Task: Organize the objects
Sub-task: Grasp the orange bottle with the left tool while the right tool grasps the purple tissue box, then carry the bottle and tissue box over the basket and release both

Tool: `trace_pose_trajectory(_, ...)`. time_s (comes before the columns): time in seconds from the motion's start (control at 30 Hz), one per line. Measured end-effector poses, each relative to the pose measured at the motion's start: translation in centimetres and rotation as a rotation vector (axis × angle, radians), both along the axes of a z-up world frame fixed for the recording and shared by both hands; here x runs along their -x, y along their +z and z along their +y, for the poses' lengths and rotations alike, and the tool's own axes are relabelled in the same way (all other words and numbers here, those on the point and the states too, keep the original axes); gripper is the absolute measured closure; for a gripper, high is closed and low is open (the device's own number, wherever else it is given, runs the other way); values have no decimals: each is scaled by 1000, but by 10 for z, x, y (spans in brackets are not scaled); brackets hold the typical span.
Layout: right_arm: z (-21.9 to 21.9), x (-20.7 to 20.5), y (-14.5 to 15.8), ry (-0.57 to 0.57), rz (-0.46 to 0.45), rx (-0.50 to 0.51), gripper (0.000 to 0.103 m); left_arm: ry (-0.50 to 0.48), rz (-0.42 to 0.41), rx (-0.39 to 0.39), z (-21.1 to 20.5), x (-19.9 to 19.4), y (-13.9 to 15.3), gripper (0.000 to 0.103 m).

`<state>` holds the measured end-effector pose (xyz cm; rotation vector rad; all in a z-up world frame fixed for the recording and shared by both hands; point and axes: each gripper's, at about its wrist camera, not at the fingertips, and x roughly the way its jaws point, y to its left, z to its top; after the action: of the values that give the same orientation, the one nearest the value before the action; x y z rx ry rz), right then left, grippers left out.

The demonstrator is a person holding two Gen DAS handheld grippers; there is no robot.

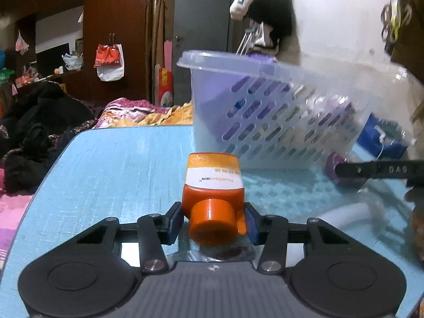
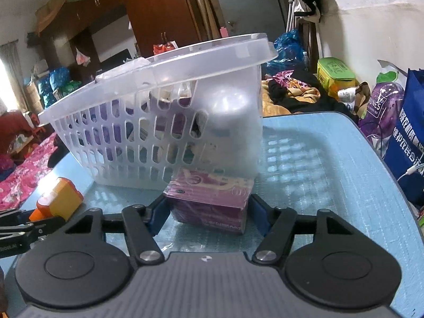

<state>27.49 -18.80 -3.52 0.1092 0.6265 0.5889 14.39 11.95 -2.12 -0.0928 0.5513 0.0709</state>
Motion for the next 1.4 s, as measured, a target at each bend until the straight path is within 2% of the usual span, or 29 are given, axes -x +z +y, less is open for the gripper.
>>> trace_pose_trajectory(0.37, -11, 14, 6, 31, -57, -69, 36, -21, -47, 18, 5, 4, 2, 51)
trace_pose_trajectory(0.7, -30, 45, 14, 58, -174, -108, 36, -8, -183, -4, 1, 20, 8, 51)
trace_pose_trajectory(0.87, -43, 59, 22, 79, -200, -138, 36, -4, -261, -7, 1, 31, 12, 51)
trace_pose_trajectory(0.97, -52, 64, 33, 112, -202, -186, 36, 6, -325, 33, 5, 41, 16, 51)
trace_pose_trajectory(1.03, -56, 70, 43, 110, -233, -197, 36, 5, -338, 76, 9, 44, 21, 51)
trace_pose_trajectory(1.13, -59, 76, 63, 80, -305, -190, 36, 1, -382, 65, 5, 51, 39, 51)
trace_pose_trajectory(1.2, -53, 73, 80, 49, -361, -151, 36, -11, -414, 57, -1, 51, 58, 51)
trace_pose_trajectory(1.27, -43, 60, 99, 50, -376, -137, 36, -40, -432, 53, -10, 42, 79, 51)
trace_pose_trajectory(1.33, -32, 48, 116, 48, -406, -117, 36, -77, -421, 50, -19, 23, 103, 51)
trace_pose_trajectory(1.4, -15, 37, 129, 25, -453, -55, 36, -93, -389, 54, -26, 0, 122, 51)
